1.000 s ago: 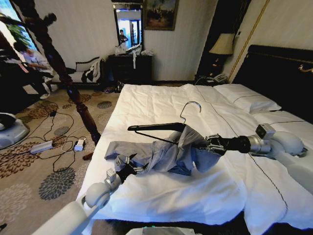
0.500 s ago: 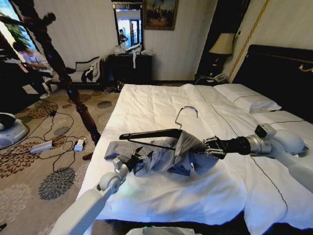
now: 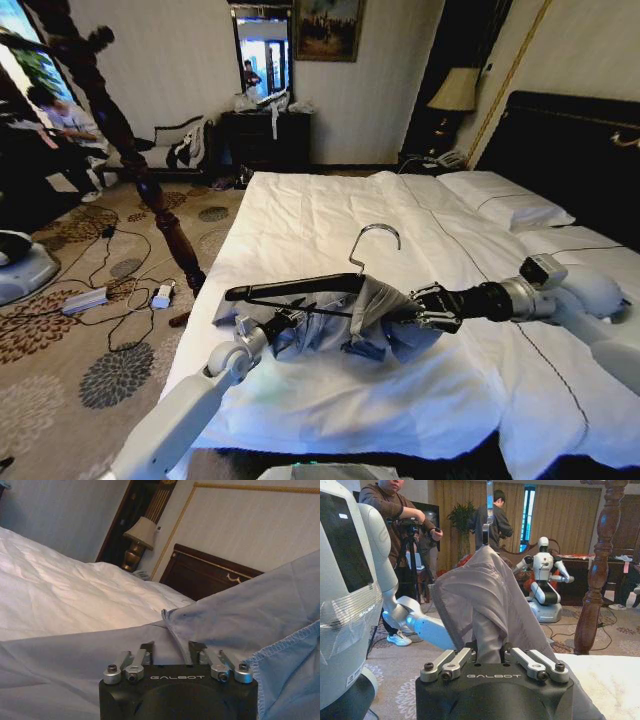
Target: Pick up the clothes from the bed and hang them on the clothes hanger.
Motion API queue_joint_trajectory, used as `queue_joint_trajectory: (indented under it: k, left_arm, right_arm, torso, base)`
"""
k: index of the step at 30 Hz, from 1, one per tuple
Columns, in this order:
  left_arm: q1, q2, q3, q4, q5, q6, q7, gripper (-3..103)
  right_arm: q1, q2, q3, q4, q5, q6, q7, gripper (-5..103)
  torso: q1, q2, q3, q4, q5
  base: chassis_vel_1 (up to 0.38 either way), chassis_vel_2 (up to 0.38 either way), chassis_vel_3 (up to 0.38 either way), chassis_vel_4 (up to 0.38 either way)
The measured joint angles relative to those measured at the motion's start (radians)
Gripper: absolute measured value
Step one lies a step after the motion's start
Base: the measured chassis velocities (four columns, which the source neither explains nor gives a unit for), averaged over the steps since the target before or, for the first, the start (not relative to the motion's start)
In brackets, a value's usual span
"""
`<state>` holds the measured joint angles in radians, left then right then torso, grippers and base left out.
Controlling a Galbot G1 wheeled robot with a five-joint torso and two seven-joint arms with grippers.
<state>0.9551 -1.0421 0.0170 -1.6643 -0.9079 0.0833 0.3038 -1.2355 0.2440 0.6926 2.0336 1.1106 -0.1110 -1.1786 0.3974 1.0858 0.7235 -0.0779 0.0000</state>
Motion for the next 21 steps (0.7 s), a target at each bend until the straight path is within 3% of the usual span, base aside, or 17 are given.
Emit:
queue_joint_trajectory:
  k: [4,8,12,21]
  left_arm:
    - [-0.002,-0.010,-0.003,0.003,0.000,0.001,0.006,28]
    - [0.000,-0.009,-0.009,0.000,-0.001,0.001,0.018,7]
    - [0.008,-0.004,-0.020,-0.013,-0.004,0.000,0.020,1]
    - [0.043,0.041,-0.103,-0.090,-0.034,-0.004,0.018,0]
  right_arm:
    - [-0.004,-0.004,0.004,0.003,0.002,0.000,0.001,17]
    - [-0.006,-0.004,0.005,0.003,0.002,0.000,0.001,17]
    - [-0.007,0.001,0.002,-0.006,-0.002,0.001,0.001,17]
    - [-0.034,0.022,-0.004,-0.056,0.002,0.009,0.036,17]
  torso:
    - [0.000,0.000,0.000,0.0000,0.0000]
    - [0.000,0.000,0.000,0.0000,0.0000]
    - [0.000,0.000,0.000,0.0000,0.0000]
    - [0.000,0.000,0.000,0.0001,-0.0001]
  base:
    - [0.000,0.000,0.000,0.000]
    - [0.000,0.000,0.000,0.000]
    - [0.000,0.000,0.000,0.000]
    - [0.000,0.000,0.000,0.000]
